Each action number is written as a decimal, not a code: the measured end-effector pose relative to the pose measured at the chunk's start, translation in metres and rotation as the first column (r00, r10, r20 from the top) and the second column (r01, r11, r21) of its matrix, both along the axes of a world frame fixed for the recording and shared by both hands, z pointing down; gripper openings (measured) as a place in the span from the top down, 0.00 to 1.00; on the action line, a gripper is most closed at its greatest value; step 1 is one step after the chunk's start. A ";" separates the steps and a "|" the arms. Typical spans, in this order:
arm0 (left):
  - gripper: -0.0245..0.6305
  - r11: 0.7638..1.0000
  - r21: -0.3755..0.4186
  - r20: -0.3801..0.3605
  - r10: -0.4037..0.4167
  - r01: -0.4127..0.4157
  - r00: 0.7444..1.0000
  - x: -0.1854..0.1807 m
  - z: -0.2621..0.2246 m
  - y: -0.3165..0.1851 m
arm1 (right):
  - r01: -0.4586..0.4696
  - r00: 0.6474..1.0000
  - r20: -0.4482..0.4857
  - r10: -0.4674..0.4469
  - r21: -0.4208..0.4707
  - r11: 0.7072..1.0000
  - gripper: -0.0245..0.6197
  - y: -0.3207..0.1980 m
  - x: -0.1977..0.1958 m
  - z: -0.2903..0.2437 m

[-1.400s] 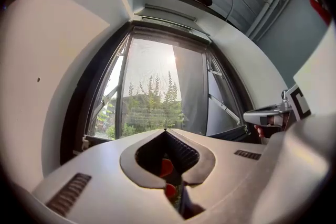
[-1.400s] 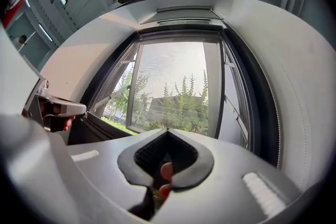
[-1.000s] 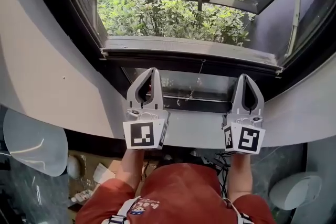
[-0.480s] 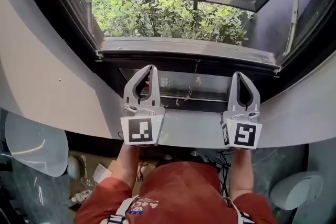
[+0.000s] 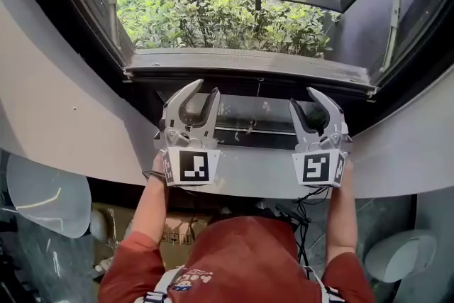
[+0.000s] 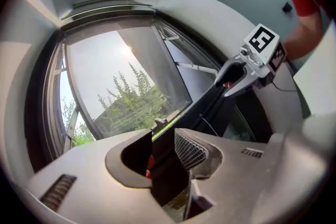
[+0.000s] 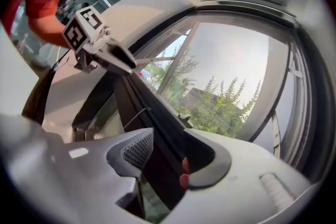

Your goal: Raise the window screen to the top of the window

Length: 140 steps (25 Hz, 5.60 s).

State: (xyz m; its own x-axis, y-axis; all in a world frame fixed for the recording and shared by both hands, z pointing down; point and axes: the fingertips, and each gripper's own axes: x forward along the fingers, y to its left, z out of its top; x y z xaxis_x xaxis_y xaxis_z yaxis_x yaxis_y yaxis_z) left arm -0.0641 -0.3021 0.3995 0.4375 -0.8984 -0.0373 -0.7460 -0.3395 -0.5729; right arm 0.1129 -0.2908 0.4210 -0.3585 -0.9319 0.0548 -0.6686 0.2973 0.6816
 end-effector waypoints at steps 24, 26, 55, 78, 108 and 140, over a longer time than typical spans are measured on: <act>0.73 0.998 0.052 0.655 -0.066 0.042 0.753 -0.006 0.056 -0.048 | -0.003 0.894 -0.447 -0.027 -0.067 0.998 0.61 -0.028 0.023 0.042; 0.73 0.997 0.059 0.660 -0.071 0.043 0.748 -0.006 0.056 -0.049 | -0.009 0.894 -0.448 -0.014 -0.050 0.999 0.61 -0.029 0.024 0.042; 0.72 0.999 -0.017 0.742 -0.018 0.046 0.670 -0.005 0.060 -0.045 | 0.011 0.914 -0.400 -0.064 -0.134 0.991 0.69 -0.026 0.026 0.035; 0.79 0.992 -0.128 0.679 0.095 -0.011 0.728 -0.005 0.050 -0.042 | 0.022 0.915 -0.390 -0.097 -0.193 0.981 0.63 -0.022 0.022 0.034; 0.89 0.932 0.328 0.705 -0.350 0.154 0.616 -0.004 -0.059 -0.056 | -0.253 0.661 -0.623 0.419 0.340 0.906 0.91 -0.043 0.030 -0.076; 0.88 0.782 0.598 0.618 -0.591 0.179 0.519 -0.003 -0.232 -0.056 | -0.249 0.534 -0.583 0.613 0.584 0.773 0.91 -0.048 0.031 -0.243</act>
State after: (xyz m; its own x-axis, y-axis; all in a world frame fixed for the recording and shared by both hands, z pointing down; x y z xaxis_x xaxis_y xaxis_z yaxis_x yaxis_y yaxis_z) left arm -0.0670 -0.3584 0.1676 0.0975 -0.9533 -0.2857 0.0310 0.2899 -0.9566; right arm 0.1441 -0.3386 0.1780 0.0852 -0.9487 -0.3043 0.1200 -0.2934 0.9484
